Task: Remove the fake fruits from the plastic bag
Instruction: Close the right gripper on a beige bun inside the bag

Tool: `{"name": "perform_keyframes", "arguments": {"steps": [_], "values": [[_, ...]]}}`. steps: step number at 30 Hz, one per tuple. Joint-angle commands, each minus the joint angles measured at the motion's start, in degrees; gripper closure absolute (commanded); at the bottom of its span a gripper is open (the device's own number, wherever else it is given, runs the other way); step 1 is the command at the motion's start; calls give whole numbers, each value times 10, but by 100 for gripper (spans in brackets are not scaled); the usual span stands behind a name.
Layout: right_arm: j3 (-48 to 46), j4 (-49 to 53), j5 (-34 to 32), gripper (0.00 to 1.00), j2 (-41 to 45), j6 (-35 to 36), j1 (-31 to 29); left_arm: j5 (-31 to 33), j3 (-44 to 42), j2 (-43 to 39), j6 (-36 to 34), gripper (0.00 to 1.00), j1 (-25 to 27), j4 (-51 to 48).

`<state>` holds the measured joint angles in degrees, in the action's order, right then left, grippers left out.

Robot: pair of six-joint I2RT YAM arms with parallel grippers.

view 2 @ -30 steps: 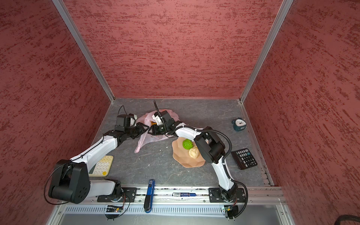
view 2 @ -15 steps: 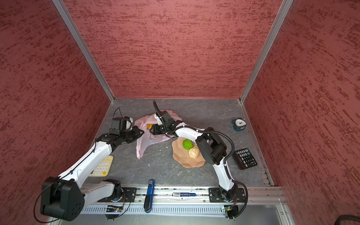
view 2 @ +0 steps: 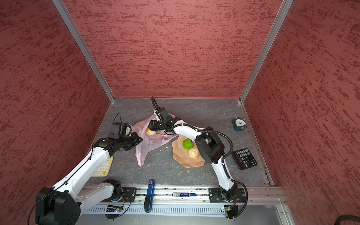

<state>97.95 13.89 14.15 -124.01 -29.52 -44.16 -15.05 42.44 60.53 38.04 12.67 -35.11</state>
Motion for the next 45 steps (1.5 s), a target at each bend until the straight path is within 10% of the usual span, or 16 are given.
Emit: {"name": "perform_keyframes", "arguments": {"steps": [1,29,45], "values": [[18,15,8,27,-26,12,-4,5,-11,-5,16,85,9,-5],[97,69,4,17,-118,16,-27,1,-34,3,32,86,21,41],[59,41,-12,51,-62,18,-27,22,-33,3,33,86,11,50]]}}
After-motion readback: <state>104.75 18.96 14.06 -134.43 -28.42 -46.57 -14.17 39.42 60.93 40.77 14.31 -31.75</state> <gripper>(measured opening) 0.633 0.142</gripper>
